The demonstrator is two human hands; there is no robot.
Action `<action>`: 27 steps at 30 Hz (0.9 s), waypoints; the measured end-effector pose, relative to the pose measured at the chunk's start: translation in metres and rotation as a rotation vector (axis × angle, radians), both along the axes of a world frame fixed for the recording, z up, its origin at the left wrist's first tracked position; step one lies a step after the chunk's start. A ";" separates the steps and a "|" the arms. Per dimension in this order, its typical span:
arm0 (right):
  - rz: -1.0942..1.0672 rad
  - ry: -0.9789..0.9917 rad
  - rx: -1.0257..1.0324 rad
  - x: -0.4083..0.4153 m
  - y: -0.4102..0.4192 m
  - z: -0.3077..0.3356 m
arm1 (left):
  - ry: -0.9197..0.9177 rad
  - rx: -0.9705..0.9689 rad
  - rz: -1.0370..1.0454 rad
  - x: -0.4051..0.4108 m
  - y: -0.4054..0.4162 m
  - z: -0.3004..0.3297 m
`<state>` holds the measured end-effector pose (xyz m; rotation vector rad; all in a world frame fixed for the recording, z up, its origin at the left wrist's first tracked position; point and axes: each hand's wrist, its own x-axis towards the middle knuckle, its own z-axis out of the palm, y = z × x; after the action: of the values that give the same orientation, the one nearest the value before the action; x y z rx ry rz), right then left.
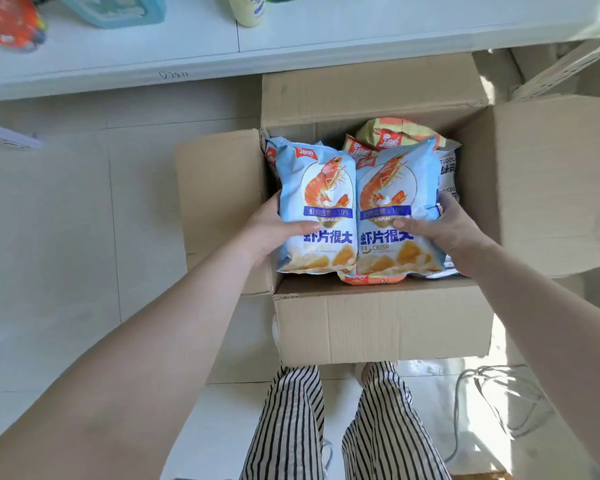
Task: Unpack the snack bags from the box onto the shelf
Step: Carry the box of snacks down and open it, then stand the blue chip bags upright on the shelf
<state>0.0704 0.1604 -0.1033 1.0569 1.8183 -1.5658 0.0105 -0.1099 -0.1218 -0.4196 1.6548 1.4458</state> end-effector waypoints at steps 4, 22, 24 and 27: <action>-0.045 0.010 -0.107 0.017 -0.002 0.040 | -0.066 0.023 0.121 0.013 0.000 0.035; 0.043 0.104 -0.085 0.094 -0.101 0.278 | 0.053 -0.093 0.374 0.126 -0.108 0.312; 0.101 0.131 -0.089 0.101 -0.111 0.308 | 0.099 -0.082 0.404 0.146 -0.132 0.338; 0.107 0.164 -0.079 0.112 -0.130 0.345 | 0.156 -0.057 0.452 0.169 -0.172 0.366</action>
<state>0.1823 0.0302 0.2415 0.8025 1.8700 -1.6862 0.1793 -0.2820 0.2440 -0.7675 1.8045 1.7989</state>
